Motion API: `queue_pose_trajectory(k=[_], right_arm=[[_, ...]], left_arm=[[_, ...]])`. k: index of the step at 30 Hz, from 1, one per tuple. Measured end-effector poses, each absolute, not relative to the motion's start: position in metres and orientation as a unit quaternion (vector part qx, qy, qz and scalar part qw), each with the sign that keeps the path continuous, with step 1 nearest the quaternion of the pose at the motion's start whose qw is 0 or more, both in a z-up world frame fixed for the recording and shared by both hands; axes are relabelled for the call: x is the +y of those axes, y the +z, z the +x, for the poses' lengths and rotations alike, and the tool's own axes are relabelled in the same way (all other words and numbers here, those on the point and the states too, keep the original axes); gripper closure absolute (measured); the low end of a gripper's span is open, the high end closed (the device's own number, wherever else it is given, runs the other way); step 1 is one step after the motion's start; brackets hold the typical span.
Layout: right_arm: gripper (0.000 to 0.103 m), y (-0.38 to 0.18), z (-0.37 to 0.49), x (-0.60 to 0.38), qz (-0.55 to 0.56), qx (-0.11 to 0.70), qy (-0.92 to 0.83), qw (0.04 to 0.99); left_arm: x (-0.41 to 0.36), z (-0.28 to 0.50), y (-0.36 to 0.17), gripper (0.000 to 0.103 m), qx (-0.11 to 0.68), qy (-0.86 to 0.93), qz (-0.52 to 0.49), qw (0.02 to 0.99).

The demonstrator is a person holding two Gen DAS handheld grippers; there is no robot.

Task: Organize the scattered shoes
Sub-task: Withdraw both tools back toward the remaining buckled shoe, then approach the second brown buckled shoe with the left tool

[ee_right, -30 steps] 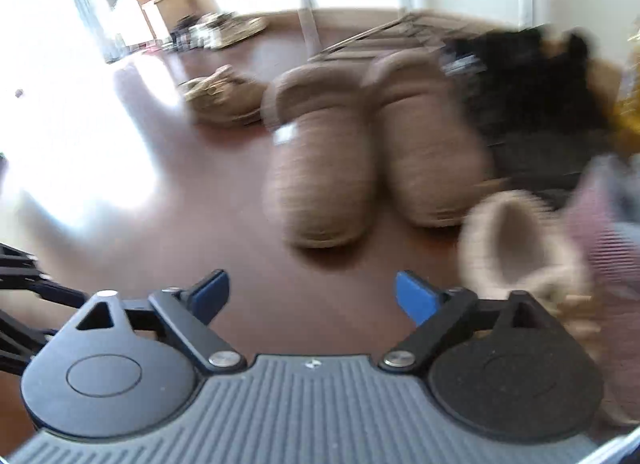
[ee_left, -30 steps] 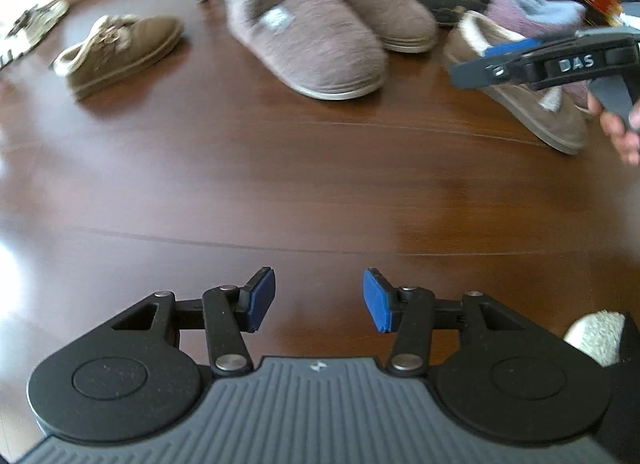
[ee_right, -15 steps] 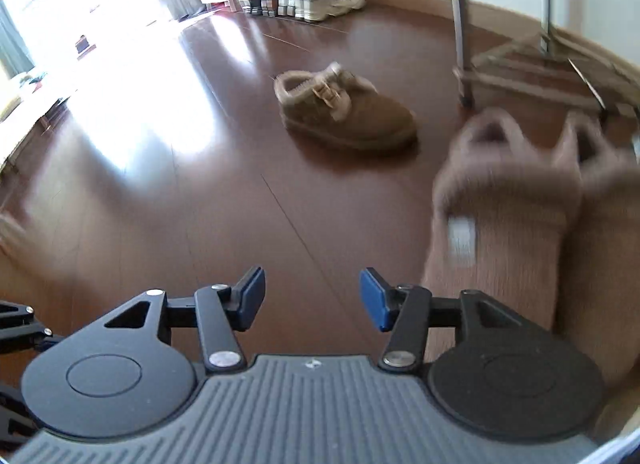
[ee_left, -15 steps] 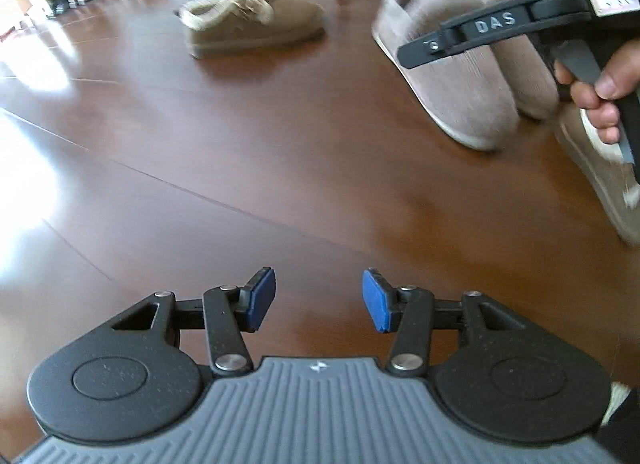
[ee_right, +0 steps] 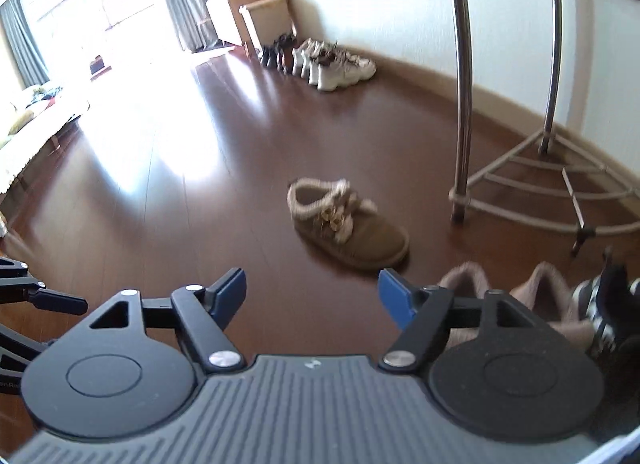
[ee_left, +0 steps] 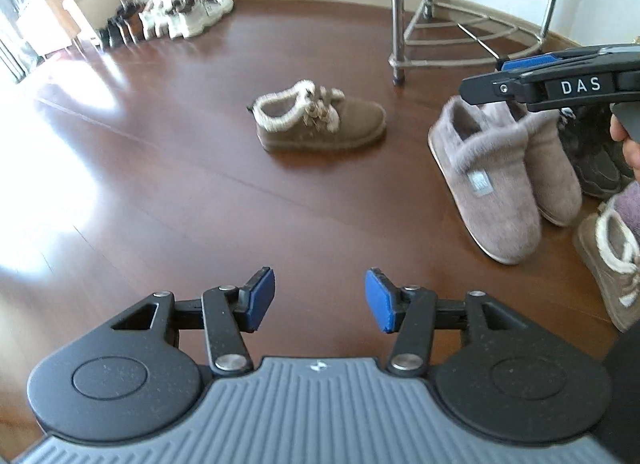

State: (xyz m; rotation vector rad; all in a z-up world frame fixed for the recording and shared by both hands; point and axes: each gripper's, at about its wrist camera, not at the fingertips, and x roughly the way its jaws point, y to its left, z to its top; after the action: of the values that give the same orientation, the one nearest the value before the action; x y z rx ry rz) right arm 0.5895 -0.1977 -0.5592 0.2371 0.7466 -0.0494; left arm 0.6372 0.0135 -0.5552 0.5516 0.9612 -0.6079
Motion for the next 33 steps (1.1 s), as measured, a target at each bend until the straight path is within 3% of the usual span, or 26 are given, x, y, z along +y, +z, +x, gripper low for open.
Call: queue_pose_trajectory(k=[5, 14, 26, 33], right_arm=[[0.029, -0.58, 0.609, -0.187, 0.093, 0.343, -0.024, 0.935], [0.029, -0.635, 0.585, -0.179, 0.134, 0.346, -0.052, 0.927], [0.02, -0.632, 0.599, -0.156, 0.063, 0.364, -0.078, 0.926], [0.019, -0.642, 0.619, -0.162, 0.086, 0.355, -0.133, 0.921]], left_arm=[[0.011, 0.664, -0.6, 0.039, 0.423, -0.273, 0.259, 0.824], [-0.005, 0.694, -0.672, 0.039, 0.45, -0.291, 0.268, 0.8], [0.0, 0.743, -0.688, 0.039, 0.437, -0.356, 0.262, 0.783], [-0.01, 0.803, -0.694, 0.038, 0.455, -0.377, 0.222, 0.776]])
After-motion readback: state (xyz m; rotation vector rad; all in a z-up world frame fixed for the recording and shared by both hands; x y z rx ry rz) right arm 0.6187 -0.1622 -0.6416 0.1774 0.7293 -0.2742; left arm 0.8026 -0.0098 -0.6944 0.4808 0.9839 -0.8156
